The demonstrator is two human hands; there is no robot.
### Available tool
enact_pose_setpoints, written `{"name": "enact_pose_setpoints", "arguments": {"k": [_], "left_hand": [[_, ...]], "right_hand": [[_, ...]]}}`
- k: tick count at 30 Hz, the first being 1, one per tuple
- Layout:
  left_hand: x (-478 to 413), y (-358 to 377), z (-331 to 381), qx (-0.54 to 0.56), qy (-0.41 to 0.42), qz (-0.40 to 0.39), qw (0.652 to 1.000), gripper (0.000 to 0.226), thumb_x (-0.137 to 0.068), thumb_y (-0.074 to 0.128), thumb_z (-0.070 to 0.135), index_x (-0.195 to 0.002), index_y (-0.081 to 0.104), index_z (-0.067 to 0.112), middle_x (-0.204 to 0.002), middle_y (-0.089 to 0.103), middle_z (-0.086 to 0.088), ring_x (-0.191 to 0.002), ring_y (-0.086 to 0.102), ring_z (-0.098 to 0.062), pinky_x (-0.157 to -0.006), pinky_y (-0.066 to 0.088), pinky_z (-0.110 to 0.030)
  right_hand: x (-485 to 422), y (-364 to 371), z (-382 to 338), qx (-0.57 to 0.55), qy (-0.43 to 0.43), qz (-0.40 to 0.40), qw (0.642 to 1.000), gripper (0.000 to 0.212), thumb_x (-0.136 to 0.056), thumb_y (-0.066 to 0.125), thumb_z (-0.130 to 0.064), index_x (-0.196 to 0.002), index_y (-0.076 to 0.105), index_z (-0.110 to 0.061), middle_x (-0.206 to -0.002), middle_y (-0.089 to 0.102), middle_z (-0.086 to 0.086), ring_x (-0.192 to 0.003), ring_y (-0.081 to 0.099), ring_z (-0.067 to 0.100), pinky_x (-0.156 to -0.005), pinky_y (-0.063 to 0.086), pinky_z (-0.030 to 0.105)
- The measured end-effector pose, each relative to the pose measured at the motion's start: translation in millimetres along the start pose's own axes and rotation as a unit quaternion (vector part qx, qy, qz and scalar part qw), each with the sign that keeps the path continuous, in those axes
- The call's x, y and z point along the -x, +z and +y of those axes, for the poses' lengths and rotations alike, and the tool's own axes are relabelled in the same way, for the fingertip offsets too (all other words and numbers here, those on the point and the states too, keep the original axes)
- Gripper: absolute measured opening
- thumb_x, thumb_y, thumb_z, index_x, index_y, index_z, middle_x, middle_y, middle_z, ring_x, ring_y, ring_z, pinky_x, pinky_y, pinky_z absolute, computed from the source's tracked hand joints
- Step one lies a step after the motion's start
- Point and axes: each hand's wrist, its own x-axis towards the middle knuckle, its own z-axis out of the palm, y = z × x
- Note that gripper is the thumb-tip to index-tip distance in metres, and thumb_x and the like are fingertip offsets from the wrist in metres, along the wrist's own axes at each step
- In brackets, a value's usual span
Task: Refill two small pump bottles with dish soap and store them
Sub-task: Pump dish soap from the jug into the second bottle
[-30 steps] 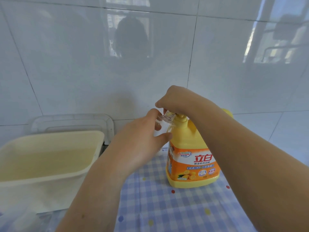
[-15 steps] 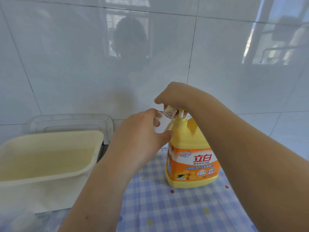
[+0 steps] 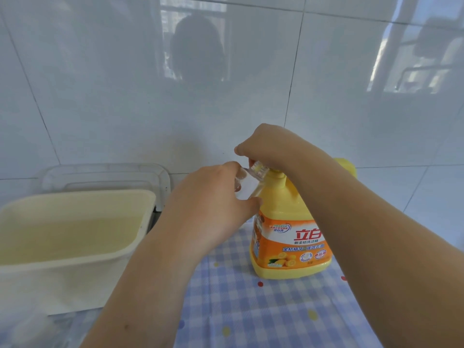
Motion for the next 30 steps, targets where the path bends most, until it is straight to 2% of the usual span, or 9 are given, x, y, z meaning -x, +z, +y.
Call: {"name": "enact_pose_setpoints", "arguments": {"k": [3, 9, 16, 20, 22, 25, 30], "left_hand": [[-0.3, 0.3, 0.6, 0.003, -0.001, -0.001, 1.0, 0.038, -0.081, 0.062, 0.053, -0.114, 0.056, 0.035, -0.104, 0.062, 0.017, -0.086, 0.053, -0.006, -0.067, 0.038, -0.024], [0.8, 0.9, 0.2, -0.001, -0.001, 0.008, 1.0, 0.04, -0.08, 0.061, 0.054, -0.115, 0.056, 0.035, -0.097, 0.06, 0.017, -0.084, 0.053, -0.007, -0.067, 0.039, -0.026], [0.8, 0.8, 0.9, 0.001, 0.001, 0.017, 1.0, 0.041, -0.08, 0.062, 0.056, -0.115, 0.058, 0.036, -0.101, 0.063, 0.017, -0.086, 0.055, -0.006, -0.068, 0.04, -0.025], [2.1, -0.5, 2.6, 0.023, 0.006, 0.038, 0.999, 0.04, -0.08, 0.06, 0.059, -0.113, 0.057, 0.036, -0.101, 0.062, 0.019, -0.087, 0.057, -0.004, -0.067, 0.042, -0.024], [2.6, -1.1, 4.0, 0.033, 0.009, 0.05, 0.998, 0.04, -0.081, 0.058, 0.059, -0.113, 0.057, 0.037, -0.101, 0.062, 0.019, -0.086, 0.057, -0.003, -0.067, 0.041, -0.023], [2.3, -0.2, 4.6, 0.032, 0.015, 0.055, 0.998, 0.041, -0.081, 0.057, 0.06, -0.114, 0.057, 0.036, -0.1, 0.062, 0.018, -0.085, 0.058, -0.002, -0.064, 0.04, -0.02], [0.0, 1.0, 2.8, 0.031, 0.018, 0.054, 0.998, 0.042, -0.082, 0.057, 0.059, -0.117, 0.056, 0.037, -0.101, 0.063, 0.019, -0.084, 0.057, -0.001, -0.062, 0.036, -0.013]], "right_hand": [[-1.2, -1.1, 0.2, 0.001, -0.005, -0.003, 1.0, 0.019, -0.089, 0.05, -0.024, -0.074, 0.058, -0.015, -0.07, 0.053, 0.0, -0.058, 0.046, 0.016, -0.053, 0.035, 0.025], [0.1, -2.5, 0.0, -0.005, -0.022, -0.016, 1.0, 0.017, -0.089, 0.051, -0.022, -0.074, 0.052, -0.015, -0.075, 0.051, 0.001, -0.06, 0.042, 0.016, -0.052, 0.032, 0.025], [-1.7, -1.5, 0.4, 0.003, -0.011, 0.016, 1.0, 0.021, -0.085, 0.052, -0.023, -0.066, 0.055, -0.014, -0.065, 0.054, -0.001, -0.054, 0.046, 0.016, -0.051, 0.034, 0.023], [4.6, -11.8, -4.0, 0.005, -0.012, 0.023, 1.0, 0.023, -0.085, 0.052, -0.023, -0.066, 0.059, -0.012, -0.057, 0.06, 0.002, -0.047, 0.055, 0.019, -0.048, 0.039, 0.023], [8.3, -18.5, -8.2, 0.011, -0.015, 0.011, 1.0, 0.026, -0.088, 0.05, -0.022, -0.072, 0.065, -0.008, -0.063, 0.068, 0.005, -0.045, 0.059, 0.02, -0.046, 0.043, 0.022], [12.8, -21.5, -11.6, 0.009, -0.008, -0.029, 1.0, 0.028, -0.094, 0.048, -0.021, -0.091, 0.068, -0.002, -0.081, 0.071, 0.012, -0.047, 0.059, 0.021, -0.043, 0.045, 0.023], [13.8, -21.5, -14.6, 0.021, 0.002, -0.04, 0.999, 0.029, -0.096, 0.047, -0.023, -0.103, 0.064, 0.0, -0.082, 0.068, 0.012, -0.051, 0.058, 0.022, -0.05, 0.05, 0.027]]}}
